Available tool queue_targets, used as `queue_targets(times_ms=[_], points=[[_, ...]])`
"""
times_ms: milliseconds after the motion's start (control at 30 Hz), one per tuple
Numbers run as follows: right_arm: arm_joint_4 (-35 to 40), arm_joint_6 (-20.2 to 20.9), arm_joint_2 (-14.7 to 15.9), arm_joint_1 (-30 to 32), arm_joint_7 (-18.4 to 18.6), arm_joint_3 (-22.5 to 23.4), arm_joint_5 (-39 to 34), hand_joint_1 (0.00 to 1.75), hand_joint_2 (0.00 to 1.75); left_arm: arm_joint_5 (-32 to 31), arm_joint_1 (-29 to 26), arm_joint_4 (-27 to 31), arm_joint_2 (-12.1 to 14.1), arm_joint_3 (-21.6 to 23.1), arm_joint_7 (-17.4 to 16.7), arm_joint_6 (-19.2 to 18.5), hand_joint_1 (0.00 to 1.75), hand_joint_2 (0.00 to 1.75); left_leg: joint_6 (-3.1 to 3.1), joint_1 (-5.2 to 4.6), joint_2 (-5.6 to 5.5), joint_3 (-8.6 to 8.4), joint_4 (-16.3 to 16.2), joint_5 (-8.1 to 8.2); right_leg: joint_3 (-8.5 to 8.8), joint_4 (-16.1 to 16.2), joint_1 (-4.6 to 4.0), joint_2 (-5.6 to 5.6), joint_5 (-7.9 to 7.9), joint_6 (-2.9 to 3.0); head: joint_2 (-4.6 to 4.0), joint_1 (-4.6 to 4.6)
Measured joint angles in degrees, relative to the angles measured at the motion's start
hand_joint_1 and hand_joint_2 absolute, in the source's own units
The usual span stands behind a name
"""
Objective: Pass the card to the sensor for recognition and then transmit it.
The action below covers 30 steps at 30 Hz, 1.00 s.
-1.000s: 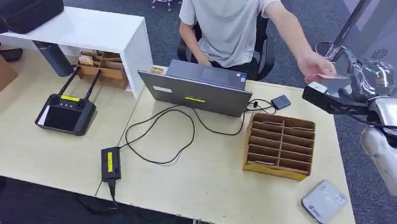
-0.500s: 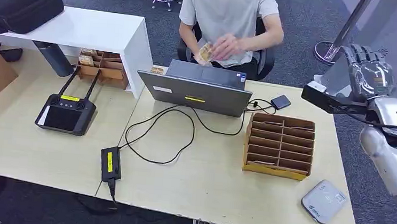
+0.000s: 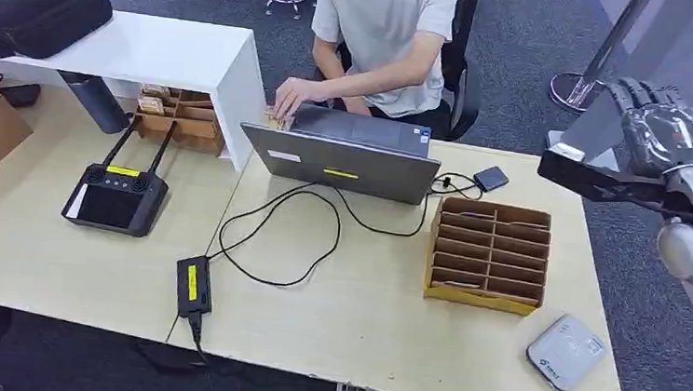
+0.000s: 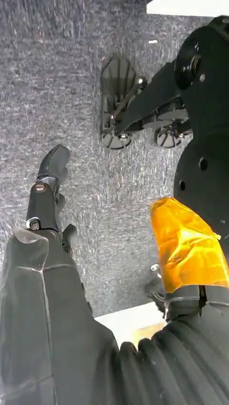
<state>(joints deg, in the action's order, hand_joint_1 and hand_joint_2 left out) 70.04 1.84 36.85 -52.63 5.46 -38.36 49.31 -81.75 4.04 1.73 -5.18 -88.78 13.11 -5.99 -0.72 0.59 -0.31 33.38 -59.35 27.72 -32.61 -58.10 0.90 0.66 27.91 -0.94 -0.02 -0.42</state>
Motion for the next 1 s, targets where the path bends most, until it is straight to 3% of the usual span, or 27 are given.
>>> queue_targets(times_ms=[267,433,800,1000], points=[[9.91,-2.03,4.95,5.99,-0.74,2.17,-3.06,0.00,1.75,0.96,-0.22,0.00,0.00,0.00,0.31,-0.06,0.00,1.75,0.00,0.00,0.04,0.00,0.01,0.02,0.01,0.00,0.00,-0.03,0.00,0.00,0.00,0.02],[13.13,-2.73,5.77,9.53,-1.49,3.39,-3.55,0.00,1.75,1.44,-0.41,0.00,0.00,0.00,0.74,-0.13,0.00,1.75,0.00,0.00,0.06,-0.02,0.01,0.02,0.01,0.00,0.00,-0.07,0.00,0.00,0.00,0.00],[17.54,-8.13,3.94,21.22,-2.10,5.51,-0.53,0.00,1.75,0.98,-0.44,0.00,-0.07,0.00,0.81,-0.61,0.00,1.75,0.00,0.02,0.03,0.02,0.03,0.03,0.03,0.00,-0.02,-0.02,0.01,0.00,0.00,0.02],[17.54,-8.96,2.45,24.73,-2.03,6.25,1.15,0.00,1.75,0.59,-0.47,0.00,-0.07,0.00,0.81,-0.46,0.00,1.75,0.00,0.02,0.04,0.01,0.03,0.02,0.03,0.00,-0.02,-0.04,0.00,0.01,0.00,0.00]])
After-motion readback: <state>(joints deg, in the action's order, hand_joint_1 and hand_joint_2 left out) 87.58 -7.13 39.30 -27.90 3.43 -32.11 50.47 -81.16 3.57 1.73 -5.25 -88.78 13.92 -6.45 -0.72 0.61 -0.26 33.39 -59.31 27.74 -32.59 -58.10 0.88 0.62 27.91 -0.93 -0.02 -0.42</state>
